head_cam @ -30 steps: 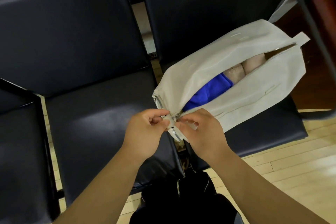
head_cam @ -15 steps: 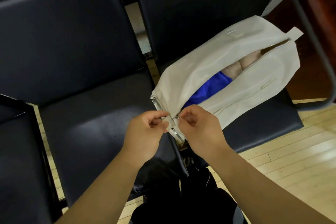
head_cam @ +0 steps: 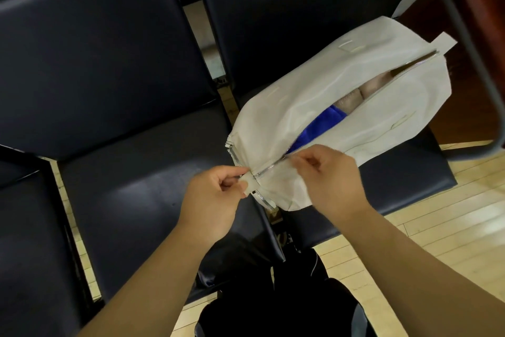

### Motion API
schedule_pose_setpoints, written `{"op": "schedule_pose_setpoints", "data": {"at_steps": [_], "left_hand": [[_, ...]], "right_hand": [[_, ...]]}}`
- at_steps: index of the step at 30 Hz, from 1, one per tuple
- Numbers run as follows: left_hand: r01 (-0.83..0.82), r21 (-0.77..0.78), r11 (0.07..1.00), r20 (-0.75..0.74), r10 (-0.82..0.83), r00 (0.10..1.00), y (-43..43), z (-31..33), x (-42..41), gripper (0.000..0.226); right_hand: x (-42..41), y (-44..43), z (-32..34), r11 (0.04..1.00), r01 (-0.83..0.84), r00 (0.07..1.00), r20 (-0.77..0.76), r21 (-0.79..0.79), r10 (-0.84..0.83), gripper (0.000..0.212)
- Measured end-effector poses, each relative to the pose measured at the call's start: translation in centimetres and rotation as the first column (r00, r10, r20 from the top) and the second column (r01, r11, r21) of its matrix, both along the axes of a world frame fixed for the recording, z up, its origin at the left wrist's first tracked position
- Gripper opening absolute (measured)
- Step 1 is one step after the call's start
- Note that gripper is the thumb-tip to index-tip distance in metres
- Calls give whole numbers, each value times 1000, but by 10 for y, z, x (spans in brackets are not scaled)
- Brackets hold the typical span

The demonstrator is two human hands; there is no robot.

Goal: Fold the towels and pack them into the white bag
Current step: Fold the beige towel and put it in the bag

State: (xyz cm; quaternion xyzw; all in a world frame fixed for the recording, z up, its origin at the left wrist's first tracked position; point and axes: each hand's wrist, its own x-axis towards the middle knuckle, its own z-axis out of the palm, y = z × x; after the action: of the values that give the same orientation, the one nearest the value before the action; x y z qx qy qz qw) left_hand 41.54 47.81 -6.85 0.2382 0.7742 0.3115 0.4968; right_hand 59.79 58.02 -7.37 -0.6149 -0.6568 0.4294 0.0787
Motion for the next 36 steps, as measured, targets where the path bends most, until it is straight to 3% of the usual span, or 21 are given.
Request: {"op": "schedule_pose_setpoints", "data": {"at_steps": [4, 6, 8, 10, 11, 15, 18, 21, 23, 27, 31, 36], "left_hand": [[186, -98, 978, -184, -201, 962, 6, 3, 1, 24], [337, -97, 937, -399, -347, 849, 20, 6, 6, 24], [490, -60, 870, -589, -427, 686, 39, 2, 17, 40], [617, -78, 783, -686, -491, 537, 59, -10, 30, 52], [648, -61, 759, -713, -488, 504, 65, -19, 35, 48], [650, 96, 753, -785, -344, 515, 67, -48, 43, 23], [603, 135, 786, -787, -285, 548, 58, -46, 41, 24], [557, 103, 824, -749, -305, 589, 52, -39, 41, 40], [530, 102, 842, -742, -290, 604, 64, -30, 53, 36], [556, 78, 828, -747, -321, 582, 125, -26, 98, 47], [543, 36, 839, -695, -370, 617, 158, -42, 118, 35], [528, -29, 849, -739, -375, 560, 146, -33, 109, 32]], "right_hand": [[11, 16, 0, 995, 94, 996, 9, -21, -94, 11], [12, 18, 0, 996, 84, 996, 12, -23, -83, 13], [12, 22, 2, 998, 60, 998, 23, 7, -60, 13], [14, 27, 5, 999, 34, 999, 18, 31, -35, 12], [16, 29, 6, 999, 15, 1000, 17, 34, -15, 12], [31, 46, 8, 990, -86, 995, 54, 109, 80, 13], [51, 73, 6, 986, -44, 998, 56, 164, 35, 16], [70, 97, -1, 980, -45, 998, 56, 192, 35, 17], [78, 108, -5, 979, -72, 997, 22, 189, 69, 15], [87, 124, -5, 985, -100, 992, -63, 141, 109, 13], [101, 146, -8, 978, -174, 983, -46, 115, 180, 22], [137, 199, -8, 985, -19, 999, -30, 172, 25, 18]]}}
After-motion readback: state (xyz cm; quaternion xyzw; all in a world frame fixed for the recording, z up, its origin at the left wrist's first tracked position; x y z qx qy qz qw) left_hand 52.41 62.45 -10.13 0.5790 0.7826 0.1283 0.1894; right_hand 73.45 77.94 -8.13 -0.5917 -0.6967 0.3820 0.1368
